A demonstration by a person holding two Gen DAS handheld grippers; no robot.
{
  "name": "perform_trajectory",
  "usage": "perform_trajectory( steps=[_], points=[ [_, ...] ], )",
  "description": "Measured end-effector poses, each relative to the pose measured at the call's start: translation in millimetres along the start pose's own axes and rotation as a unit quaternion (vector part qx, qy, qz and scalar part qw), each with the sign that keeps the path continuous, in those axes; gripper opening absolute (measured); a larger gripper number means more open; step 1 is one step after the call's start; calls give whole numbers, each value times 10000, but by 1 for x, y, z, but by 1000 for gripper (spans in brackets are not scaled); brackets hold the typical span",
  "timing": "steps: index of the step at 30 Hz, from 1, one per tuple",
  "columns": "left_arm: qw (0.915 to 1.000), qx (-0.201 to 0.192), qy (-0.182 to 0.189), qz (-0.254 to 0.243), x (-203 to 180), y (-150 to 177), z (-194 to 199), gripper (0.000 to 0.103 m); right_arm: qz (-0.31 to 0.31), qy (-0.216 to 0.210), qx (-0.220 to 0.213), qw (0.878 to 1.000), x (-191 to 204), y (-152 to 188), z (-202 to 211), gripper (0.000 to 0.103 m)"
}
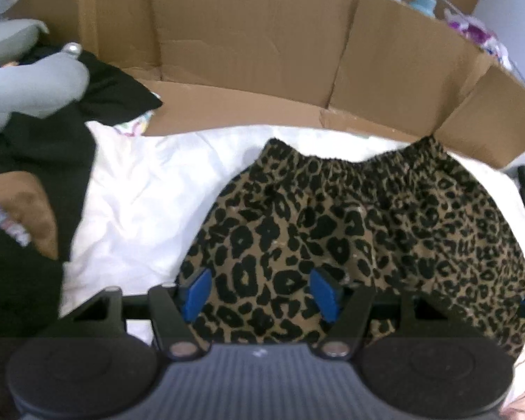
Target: Fold clothes
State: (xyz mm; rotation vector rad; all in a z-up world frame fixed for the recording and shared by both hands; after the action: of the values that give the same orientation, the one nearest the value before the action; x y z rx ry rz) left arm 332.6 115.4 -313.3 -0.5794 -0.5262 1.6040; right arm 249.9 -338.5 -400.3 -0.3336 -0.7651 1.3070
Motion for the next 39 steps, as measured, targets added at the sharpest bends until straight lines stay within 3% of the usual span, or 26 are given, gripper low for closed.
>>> perform_trajectory(
  steps=[4,10,13,16,19,24,26,28,32,35,36,38,39],
  points=[
    [9999,44,-130,-58,1,12,-19,66,273,87,23,9996,-9,11,-17,53],
    [9998,11,67,-198,1,34,-40,66,599,34,-265,9978,-27,26,-28,52],
    [9999,-90,103,33,6,42,-45,66,632,361,-418,9965,-34,22,-25,52],
    [9998,-180,31,51,8,47,-46,66,442,402,-509,9969,-46,19,-25,51],
    [9997,-239,38,29,9,48,-42,66,672,595,-533,9945,-47,14,-26,48],
    [9994,-354,44,46,13,46,-35,66,624,687,-508,9944,-63,0,-32,24],
    [9993,-365,40,67,14,46,-33,66,648,817,-458,9935,-68,-6,-34,4],
    [9992,-376,36,86,15,46,-30,66,613,793,-419,9941,-73,-10,-34,4],
    [9991,-428,21,64,15,48,-25,66,801,1393,-547,9855,-75,-17,-22,8],
    [9991,-418,20,57,15,50,-22,66,683,1265,-558,9880,-85,-20,-4,12],
    [9992,-406,20,53,15,51,-21,66,743,1219,-566,9881,-86,-20,2,17],
    [9993,-381,15,13,15,52,-19,66,938,1136,-604,9873,-86,-17,11,48],
    [9993,-373,14,-10,15,52,-19,66,1022,1130,-632,9863,-85,-15,14,52]
  ],
)
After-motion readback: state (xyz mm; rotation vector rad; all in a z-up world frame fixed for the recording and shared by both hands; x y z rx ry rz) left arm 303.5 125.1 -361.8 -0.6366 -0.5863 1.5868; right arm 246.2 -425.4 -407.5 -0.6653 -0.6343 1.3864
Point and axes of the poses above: each gripper's, at about its wrist camera, not at the fingertips, and z roughly against the way its jaws point, x to its left, y to its underside, the point moved 1 cm from there along -z, roughly the way its jaws point, and after that the axes turned 13 degrees about -x, right-handed, at the moved point
